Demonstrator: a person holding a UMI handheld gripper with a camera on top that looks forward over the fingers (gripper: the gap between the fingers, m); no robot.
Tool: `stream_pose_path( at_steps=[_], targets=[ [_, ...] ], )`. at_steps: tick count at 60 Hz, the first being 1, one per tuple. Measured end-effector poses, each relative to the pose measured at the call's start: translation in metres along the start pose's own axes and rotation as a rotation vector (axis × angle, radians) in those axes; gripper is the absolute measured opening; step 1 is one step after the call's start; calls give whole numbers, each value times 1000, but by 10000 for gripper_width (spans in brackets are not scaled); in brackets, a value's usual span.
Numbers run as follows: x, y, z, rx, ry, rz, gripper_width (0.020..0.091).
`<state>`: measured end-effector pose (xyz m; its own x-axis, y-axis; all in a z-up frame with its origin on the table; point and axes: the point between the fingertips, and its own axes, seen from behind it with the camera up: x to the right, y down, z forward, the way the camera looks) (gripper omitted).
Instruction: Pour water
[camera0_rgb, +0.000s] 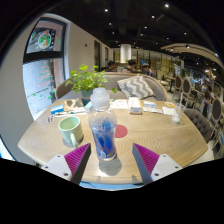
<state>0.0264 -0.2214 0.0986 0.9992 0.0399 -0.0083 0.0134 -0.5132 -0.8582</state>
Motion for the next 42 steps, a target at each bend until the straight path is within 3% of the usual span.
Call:
stream_pose_path(
  at_steps=[12, 22, 27, 36, 42],
  targets=[
    [-20, -21, 60, 102, 35, 5, 834],
    [-25, -15, 92, 116, 44, 0, 657],
    [-22, -15, 99, 125, 63, 14, 489],
    [-16, -14, 97, 109, 86, 45, 396],
    [-2, -27, 87, 99, 138, 1, 377]
  ],
)
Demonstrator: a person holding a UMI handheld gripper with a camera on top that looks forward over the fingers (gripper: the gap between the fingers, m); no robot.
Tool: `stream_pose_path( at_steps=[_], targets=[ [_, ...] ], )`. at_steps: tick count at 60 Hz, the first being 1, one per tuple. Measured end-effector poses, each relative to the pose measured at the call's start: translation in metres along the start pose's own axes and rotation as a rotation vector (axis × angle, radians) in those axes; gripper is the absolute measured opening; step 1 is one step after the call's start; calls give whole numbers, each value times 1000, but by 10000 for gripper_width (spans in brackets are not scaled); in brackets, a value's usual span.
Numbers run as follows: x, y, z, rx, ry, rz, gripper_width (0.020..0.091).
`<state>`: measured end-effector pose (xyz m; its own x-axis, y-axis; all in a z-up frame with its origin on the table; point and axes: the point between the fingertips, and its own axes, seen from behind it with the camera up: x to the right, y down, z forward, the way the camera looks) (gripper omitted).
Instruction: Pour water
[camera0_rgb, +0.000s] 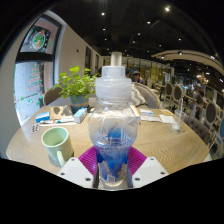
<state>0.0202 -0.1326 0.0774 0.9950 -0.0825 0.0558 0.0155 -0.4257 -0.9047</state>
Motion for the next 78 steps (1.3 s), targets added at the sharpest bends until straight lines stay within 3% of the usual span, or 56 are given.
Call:
stream_pose_path(
  at_steps=[2, 15, 23, 35, 58, 66, 78],
  targets=[
    [4, -8, -3, -2, 19, -35, 352],
    [37, -82, -15, 7, 156, -357, 353],
    [48, -129, -7, 10, 304, -726, 351],
    [25, -161, 14, -1, 448, -1325, 350],
    [-49, -139, 54, 3, 477, -2113, 348],
    [-46, -132, 55, -29, 447, -2088, 350],
    [-36, -151, 38, -13, 370, -1825, 354]
  ],
)
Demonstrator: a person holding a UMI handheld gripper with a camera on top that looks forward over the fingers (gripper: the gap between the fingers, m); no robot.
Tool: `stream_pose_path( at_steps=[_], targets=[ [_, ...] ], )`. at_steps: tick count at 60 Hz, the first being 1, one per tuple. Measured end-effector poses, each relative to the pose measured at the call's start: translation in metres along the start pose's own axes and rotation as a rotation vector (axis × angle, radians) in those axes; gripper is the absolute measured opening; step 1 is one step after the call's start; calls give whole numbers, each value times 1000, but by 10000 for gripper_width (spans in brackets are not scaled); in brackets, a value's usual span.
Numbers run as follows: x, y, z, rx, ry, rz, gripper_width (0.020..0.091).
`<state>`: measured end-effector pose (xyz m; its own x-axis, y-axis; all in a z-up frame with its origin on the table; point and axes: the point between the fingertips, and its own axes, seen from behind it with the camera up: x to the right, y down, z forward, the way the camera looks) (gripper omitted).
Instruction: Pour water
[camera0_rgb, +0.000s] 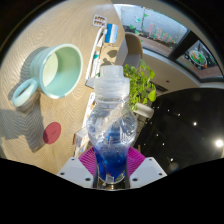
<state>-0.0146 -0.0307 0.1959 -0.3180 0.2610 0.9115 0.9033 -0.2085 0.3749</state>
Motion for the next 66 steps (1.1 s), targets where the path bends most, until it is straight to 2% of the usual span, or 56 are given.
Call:
stream_pose_path(
  at_steps=[12, 18, 35, 51, 58, 64, 66],
  targets=[
    [16, 30, -15, 35, -101, 489, 355],
    [17, 37, -17, 96, -151, 743, 355],
    [-41, 21, 9, 166, -354, 1388, 356],
    [-102, 6, 62, 175, -451, 1672, 355],
    [-115, -5, 66, 204, -494, 1745, 360],
    [-137, -11, 66, 187, -529, 1744, 380],
    [-131, -9, 65, 209, -488, 1766, 382]
  ],
)
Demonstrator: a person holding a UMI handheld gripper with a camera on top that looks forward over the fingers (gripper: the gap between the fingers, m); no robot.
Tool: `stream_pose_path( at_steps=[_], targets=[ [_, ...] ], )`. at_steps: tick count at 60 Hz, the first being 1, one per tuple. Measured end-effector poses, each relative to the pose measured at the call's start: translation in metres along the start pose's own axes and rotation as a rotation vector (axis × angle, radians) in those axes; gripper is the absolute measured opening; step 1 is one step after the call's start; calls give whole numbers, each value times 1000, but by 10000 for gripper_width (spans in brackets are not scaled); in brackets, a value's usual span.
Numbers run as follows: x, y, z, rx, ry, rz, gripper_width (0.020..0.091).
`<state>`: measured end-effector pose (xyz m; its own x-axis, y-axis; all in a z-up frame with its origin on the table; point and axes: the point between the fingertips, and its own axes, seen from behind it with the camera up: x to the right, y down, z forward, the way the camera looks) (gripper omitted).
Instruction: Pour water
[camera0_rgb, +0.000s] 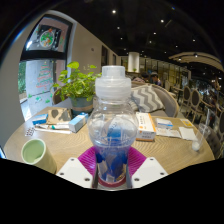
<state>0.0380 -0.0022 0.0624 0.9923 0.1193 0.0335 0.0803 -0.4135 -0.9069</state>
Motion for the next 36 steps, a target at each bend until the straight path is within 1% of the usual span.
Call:
stream_pose_path(
  at_steps=[4, 9, 11, 13, 15, 19, 20, 22, 23, 26, 36],
  targets=[
    [2, 2, 1, 4, 3, 20, 405],
    [3, 2, -1, 4, 2, 37, 462],
    [3, 4, -1, -7, 4, 41, 488],
    [5, 8, -2, -35, 7, 48, 521],
    [4, 13, -3, -64, 9, 58, 600],
    [3, 19, -13, -115, 8, 69, 850],
    [6, 21, -16, -126, 15, 71, 870],
    [7, 24, -24, -150, 31, 70, 840],
    [9, 24, -29, -160, 39, 69, 837],
    [10, 21, -45, -178, 57, 62, 863],
    [-5, 11, -120, -232, 92, 48, 855]
  ],
)
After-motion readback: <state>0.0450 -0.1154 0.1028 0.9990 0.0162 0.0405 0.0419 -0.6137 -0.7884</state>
